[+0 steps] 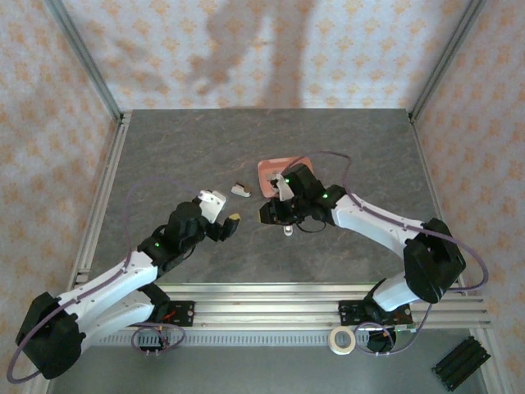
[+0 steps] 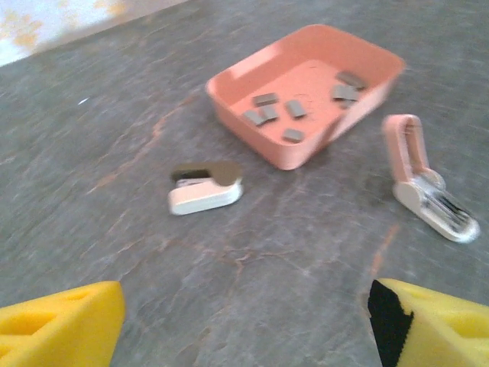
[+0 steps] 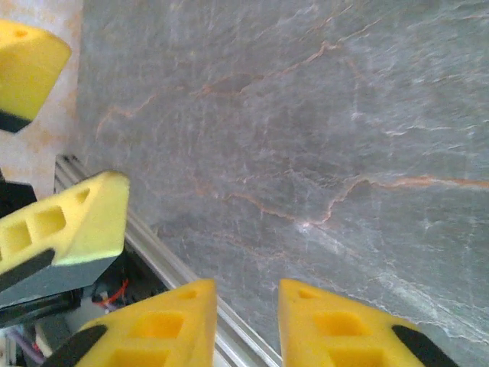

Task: Load the staples into the stapler

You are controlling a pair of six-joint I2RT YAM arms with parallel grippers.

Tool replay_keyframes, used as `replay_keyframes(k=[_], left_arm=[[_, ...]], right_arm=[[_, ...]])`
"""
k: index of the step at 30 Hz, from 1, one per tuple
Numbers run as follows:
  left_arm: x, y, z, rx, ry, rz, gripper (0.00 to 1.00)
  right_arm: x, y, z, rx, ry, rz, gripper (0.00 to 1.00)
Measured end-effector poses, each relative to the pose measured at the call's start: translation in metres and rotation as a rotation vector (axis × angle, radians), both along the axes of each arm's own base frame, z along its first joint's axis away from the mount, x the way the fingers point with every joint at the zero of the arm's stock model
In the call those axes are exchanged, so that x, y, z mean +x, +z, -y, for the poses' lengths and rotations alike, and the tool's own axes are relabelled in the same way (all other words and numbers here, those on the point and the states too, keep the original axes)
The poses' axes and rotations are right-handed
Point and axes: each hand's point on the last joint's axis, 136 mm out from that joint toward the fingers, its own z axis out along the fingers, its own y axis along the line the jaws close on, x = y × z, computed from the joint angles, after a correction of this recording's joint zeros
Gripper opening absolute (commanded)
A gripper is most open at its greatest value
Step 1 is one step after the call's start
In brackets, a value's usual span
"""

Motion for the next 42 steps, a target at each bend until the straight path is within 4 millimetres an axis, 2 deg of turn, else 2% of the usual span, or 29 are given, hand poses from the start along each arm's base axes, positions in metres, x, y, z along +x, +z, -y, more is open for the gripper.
replay_keyframes(k=[3,8,11,14,19,26,30,35,39,42], left_arm=[[0.015,-0.003,-0.021,-0.078,0.148,-0.064,0.85],[0.031,-0.009,-0.059,-0.257,0.383,-0.149,0.84],[0.033,-0.01,-0.069,-0.327,0.453,-0.171,0.84],[0.034,-0.01,-0.074,-0.368,0.491,-0.185,0.84],[0.031,-0.009,-0.086,-0.397,0.537,-0.192,0.84],[0.032,-0.005,-0.099,-0.433,0.588,-0.183,0.84],[0.032,-0.01,-0.102,-0.432,0.6,-0.197,0.84],[0.032,-0.019,-0.1,-0.427,0.601,-0.231,0.84],[0.033,-0.027,-0.101,-0.421,0.609,-0.255,0.84],[0.033,-0.031,-0.1,-0.42,0.612,-0.268,0.84]], right_arm=[[0.015,0.003,-0.001,-0.054,-0.019,0.026,0.52],[0.041,0.006,-0.014,-0.168,0.009,0.11,0.59],[0.057,0.003,-0.029,-0.237,0.061,0.166,0.62],[0.078,-0.007,-0.047,-0.317,0.123,0.228,0.7],[0.107,-0.04,-0.064,-0.459,0.209,0.292,0.71],[0.14,-0.081,-0.066,-0.62,0.283,0.345,0.71],[0.152,-0.093,-0.068,-0.654,0.308,0.359,0.7],[0.164,-0.095,-0.071,-0.651,0.326,0.374,0.64],[0.167,-0.101,-0.072,-0.649,0.349,0.376,0.61],[0.165,-0.112,-0.07,-0.656,0.375,0.356,0.58]])
